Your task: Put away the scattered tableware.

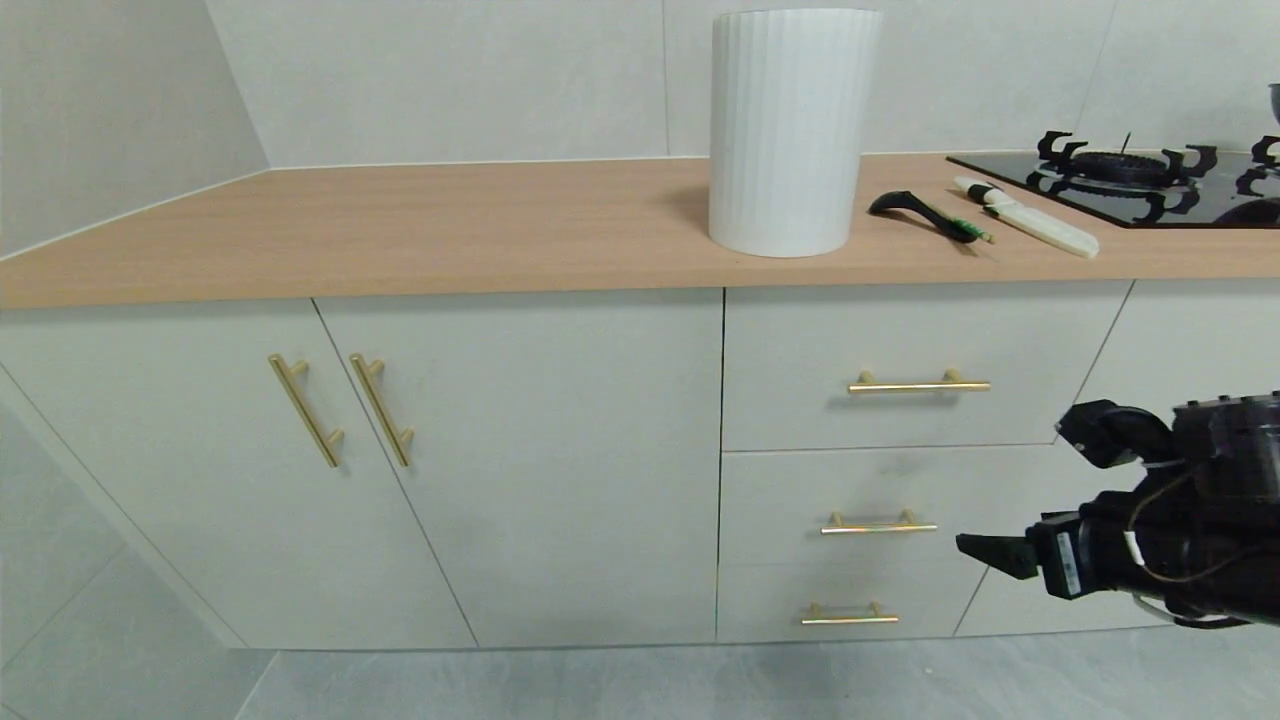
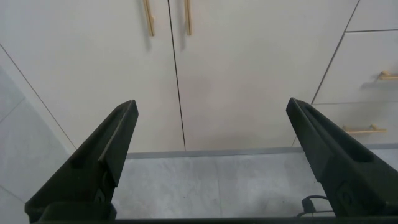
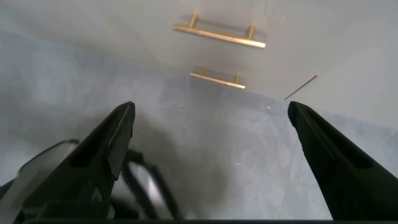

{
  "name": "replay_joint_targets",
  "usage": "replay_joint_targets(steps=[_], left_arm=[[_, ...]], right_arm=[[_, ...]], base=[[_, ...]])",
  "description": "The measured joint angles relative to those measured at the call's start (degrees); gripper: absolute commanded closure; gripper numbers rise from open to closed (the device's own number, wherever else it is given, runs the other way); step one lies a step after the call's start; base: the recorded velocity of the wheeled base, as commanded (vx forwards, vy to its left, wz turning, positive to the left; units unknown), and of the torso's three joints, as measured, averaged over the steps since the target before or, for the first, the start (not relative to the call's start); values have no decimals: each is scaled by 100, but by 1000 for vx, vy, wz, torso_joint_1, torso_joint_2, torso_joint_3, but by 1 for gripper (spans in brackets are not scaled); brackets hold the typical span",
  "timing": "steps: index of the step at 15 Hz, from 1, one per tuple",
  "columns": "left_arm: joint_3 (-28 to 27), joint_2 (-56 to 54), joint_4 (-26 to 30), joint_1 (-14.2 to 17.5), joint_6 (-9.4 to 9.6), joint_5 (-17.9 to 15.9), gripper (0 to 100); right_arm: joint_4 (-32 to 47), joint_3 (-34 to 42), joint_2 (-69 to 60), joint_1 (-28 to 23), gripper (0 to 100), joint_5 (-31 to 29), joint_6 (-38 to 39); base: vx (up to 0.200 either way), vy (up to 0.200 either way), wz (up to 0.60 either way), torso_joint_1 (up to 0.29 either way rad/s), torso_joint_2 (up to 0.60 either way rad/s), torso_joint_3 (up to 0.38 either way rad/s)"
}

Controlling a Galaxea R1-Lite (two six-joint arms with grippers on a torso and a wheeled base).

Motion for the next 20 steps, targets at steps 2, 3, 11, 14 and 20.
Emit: replay_joint_targets(steps=[2,3,11,14,20], left_arm=[[0,2,0,0,0,0,0],[0,2,0,0,0,0,0],[0,0,2,0,0,0,0],[0,2,0,0,0,0,0],[0,0,0,0,0,0,0]], right_arm=[[-38,-394,581,-1,0,-39,0],[-49,-560,884,-1,0,-113,-2],[-1940,-774,2789,-65,0,-758,38],[-2783,-756,3316,-65,0,-1080,234],[-3706,-813,4029,105,0,-1193,540]], base=[[0,0,0,0,0,0],[0,0,0,0,0,0],[0,0,0,0,0,0],[0,0,0,0,0,0],[0,0,0,0,0,0]])
